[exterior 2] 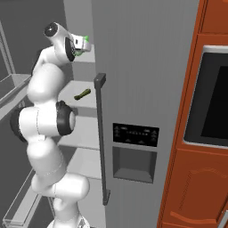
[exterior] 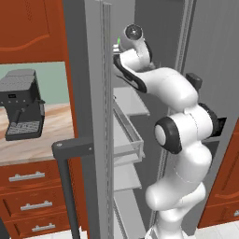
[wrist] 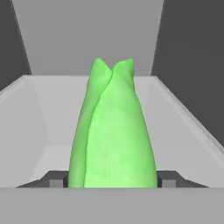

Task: Place the cold items (corn and squash) from the fridge in one tupperware on the dining counter. Place the warm items (hot dog and kebab skewer) in the stove area in another tupperware.

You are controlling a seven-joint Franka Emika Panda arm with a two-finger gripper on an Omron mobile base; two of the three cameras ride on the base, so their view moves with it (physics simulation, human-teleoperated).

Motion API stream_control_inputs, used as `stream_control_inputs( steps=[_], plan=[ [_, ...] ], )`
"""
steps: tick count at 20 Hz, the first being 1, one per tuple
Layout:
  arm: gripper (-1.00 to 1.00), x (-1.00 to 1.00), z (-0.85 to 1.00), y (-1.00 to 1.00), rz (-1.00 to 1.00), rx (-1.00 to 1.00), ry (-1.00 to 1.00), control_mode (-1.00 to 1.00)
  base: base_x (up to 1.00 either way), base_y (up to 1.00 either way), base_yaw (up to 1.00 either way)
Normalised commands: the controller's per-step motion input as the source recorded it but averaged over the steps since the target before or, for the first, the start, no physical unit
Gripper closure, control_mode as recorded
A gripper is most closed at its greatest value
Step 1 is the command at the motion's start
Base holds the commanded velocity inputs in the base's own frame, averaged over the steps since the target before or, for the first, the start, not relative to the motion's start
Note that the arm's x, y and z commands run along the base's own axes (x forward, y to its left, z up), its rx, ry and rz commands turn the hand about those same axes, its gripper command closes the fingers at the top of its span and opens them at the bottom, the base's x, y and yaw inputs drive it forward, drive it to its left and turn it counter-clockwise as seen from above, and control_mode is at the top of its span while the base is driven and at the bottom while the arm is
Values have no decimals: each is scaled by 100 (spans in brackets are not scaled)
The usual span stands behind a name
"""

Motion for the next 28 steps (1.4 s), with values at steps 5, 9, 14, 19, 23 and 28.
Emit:
stream_control_inputs(
  steps=[5, 9, 14, 19, 23, 28],
  plan=[
    [100, -92, 15, -13, -2, 1, -21, -100, 0, 0, 0],
    [100, -100, 43, -18, -5, 4, -7, -100, 0, 0, 0],
    [100, -100, 43, -17, -1, 2, 7, -100, 0, 0, 0],
    [100, -100, 16, -26, 0, 0, 31, -100, 0, 0, 0],
    [100, -100, 0, -20, 1, 0, 35, -100, 0, 0, 0],
    [100, -100, -3, -1, 4, -6, 48, -100, 0, 0, 0]
  ],
)
